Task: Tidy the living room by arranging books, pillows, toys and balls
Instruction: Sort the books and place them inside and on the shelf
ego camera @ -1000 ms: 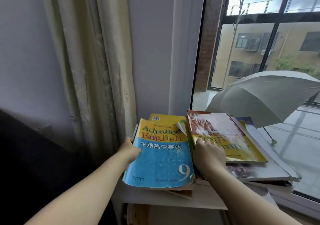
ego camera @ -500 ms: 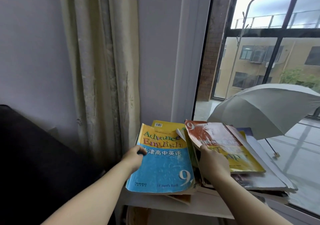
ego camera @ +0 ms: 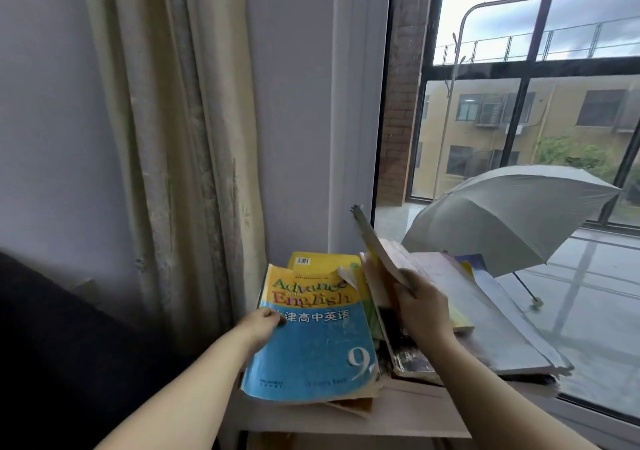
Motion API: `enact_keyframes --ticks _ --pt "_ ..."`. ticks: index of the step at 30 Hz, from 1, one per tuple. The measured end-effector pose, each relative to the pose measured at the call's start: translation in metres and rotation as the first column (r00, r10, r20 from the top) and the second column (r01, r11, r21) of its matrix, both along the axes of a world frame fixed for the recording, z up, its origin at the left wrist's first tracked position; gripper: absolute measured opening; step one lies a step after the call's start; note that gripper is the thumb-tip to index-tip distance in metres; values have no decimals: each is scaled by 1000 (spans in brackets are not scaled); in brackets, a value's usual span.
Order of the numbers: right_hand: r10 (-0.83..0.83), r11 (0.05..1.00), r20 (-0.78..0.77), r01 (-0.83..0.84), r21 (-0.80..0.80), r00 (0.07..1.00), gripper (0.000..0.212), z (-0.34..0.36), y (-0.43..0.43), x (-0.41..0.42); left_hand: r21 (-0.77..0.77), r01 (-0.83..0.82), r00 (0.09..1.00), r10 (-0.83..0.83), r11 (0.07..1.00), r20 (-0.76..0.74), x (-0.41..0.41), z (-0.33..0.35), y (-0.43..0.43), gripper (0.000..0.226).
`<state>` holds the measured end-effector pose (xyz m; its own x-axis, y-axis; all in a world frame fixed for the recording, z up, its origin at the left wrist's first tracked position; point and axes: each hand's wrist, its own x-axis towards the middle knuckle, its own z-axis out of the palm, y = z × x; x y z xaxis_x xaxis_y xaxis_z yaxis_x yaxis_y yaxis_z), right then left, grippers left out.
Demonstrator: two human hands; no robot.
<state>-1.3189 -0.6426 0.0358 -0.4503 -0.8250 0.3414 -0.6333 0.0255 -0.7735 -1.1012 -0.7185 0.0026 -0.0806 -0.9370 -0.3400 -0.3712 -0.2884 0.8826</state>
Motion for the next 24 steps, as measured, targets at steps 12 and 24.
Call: enact_keyframes --ticks 12,24 --pt "81 932 -634 167 323 769 30 -20 -5 -26 219 -14 899 108 976 -425 15 -4 -5 81" --pt "482 804 -476 -156 573 736 78 -32 -22 94 58 -47 980 57 997 -189 7 -6 -11 18"
